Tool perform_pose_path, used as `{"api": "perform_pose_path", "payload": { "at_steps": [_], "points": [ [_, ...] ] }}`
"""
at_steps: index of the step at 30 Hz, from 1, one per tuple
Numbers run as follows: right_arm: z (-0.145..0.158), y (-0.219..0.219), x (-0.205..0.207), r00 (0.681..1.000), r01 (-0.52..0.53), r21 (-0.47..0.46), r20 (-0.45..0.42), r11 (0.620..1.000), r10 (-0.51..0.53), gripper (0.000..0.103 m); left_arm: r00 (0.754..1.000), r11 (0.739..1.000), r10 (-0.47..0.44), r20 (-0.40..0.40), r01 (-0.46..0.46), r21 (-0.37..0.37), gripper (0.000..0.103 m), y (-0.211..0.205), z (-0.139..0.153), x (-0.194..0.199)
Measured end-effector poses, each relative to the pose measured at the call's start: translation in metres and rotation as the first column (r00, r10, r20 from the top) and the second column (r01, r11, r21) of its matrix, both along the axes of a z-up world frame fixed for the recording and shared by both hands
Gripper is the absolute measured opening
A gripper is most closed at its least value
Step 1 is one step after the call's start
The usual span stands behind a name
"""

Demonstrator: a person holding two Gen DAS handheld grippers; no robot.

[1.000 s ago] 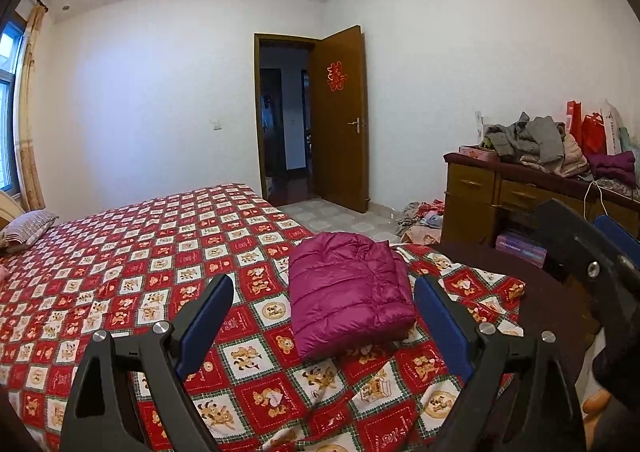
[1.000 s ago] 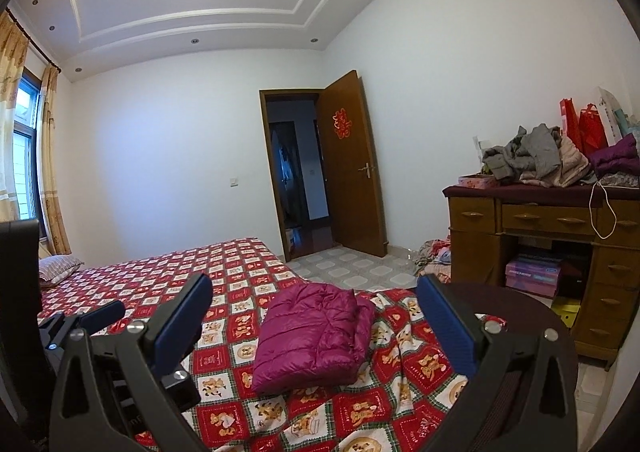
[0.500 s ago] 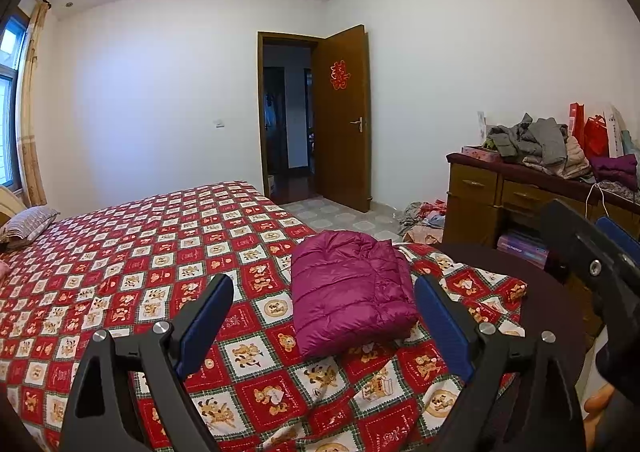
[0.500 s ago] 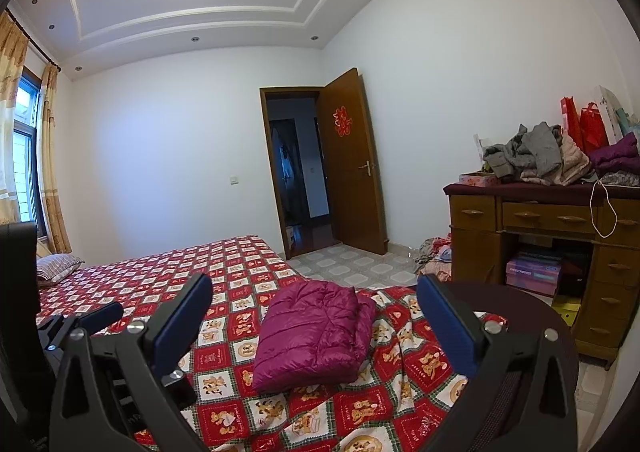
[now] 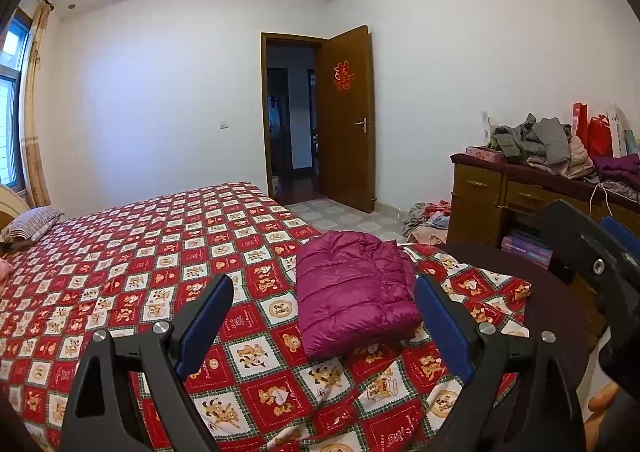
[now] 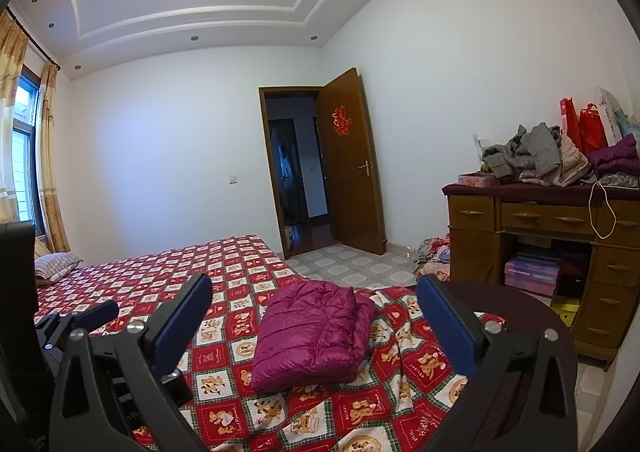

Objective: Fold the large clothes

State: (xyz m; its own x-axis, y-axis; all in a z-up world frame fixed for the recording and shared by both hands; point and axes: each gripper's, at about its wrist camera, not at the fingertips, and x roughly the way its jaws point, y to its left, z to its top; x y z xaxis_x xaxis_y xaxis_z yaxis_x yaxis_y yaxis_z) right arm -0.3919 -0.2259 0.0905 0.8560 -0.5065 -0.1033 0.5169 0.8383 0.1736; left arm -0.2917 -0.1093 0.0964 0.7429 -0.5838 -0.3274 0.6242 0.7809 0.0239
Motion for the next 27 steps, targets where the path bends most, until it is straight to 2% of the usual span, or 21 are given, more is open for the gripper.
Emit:
{"api": "perform_pose_path", "payload": {
  "at_steps": [13,22,27],
  "points": [
    [0.0003,-0.0043,-0.0027,1.000,0.001,-0.003,0.000,1.000,-0.001,0.103,1.000,1.000,0.008,0.005,-0.008,0.006,0.092,0.0002,0.0012,0.0004],
    [-0.0001,-0.0059,-0.0026,1.000,0.002,-0.012,0.001,1.000,-0.002,0.103,0.995,0.999,0.044,0.088,-0.043,-0.013,0.092,0.0036,0.0030,-0.0035],
    [-0.0005,-0.0055,-0.0020,1.000,0.000,-0.009,0.000,1.000,0.000,0.103,0.999,1.000,0.009,0.038,-0.008,-0.025,0.092,0.0060,0.0024,0.0054]
  ]
}}
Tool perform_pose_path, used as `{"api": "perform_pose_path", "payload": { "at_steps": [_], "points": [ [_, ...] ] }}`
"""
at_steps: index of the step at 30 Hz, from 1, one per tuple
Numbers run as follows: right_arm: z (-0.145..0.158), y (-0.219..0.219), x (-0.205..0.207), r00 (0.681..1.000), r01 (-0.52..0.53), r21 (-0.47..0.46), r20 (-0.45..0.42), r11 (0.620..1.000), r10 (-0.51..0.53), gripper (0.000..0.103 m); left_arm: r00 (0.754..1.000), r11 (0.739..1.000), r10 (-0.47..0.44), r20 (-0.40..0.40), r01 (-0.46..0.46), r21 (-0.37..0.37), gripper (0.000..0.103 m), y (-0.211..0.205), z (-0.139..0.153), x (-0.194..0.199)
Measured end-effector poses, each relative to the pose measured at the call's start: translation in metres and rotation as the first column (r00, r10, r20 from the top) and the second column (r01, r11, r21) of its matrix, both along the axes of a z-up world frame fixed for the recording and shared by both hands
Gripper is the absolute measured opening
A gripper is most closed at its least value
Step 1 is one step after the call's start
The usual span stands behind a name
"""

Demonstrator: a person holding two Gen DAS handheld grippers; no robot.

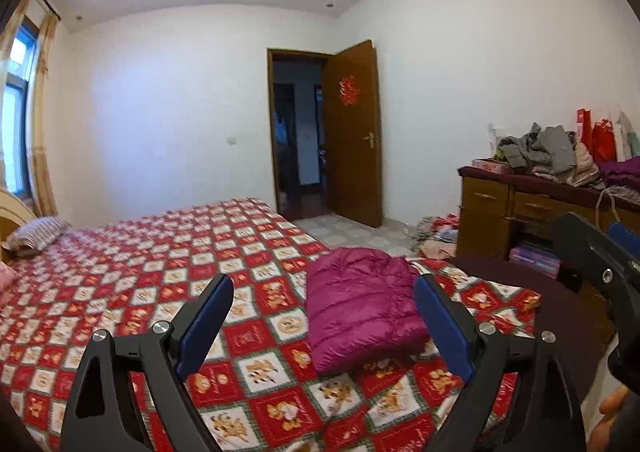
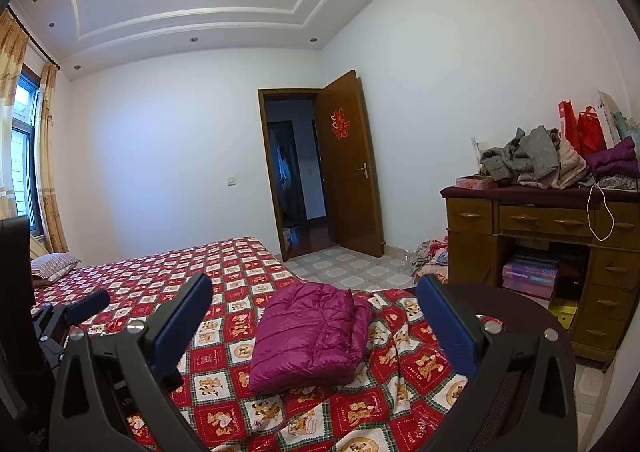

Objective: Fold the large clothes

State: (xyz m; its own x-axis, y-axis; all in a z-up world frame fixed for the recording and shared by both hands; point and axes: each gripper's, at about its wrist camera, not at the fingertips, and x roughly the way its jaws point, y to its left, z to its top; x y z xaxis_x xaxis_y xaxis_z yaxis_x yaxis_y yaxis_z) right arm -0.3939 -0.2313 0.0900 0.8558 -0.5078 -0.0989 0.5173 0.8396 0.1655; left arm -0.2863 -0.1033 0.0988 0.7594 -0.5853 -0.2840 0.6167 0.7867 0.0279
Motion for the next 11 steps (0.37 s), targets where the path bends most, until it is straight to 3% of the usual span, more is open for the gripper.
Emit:
{"api": "perform_pose_path", "payload": {
  "at_steps": [11],
  "points": [
    [-0.004,-0.007,0.008,0.999,-0.012,0.034,-0.030,0.999,0.013,0.103,0.998,0.998,0.036,-0.045,-0.034,0.046,0.092,-0.006,-0.011,0.015]
  ]
}}
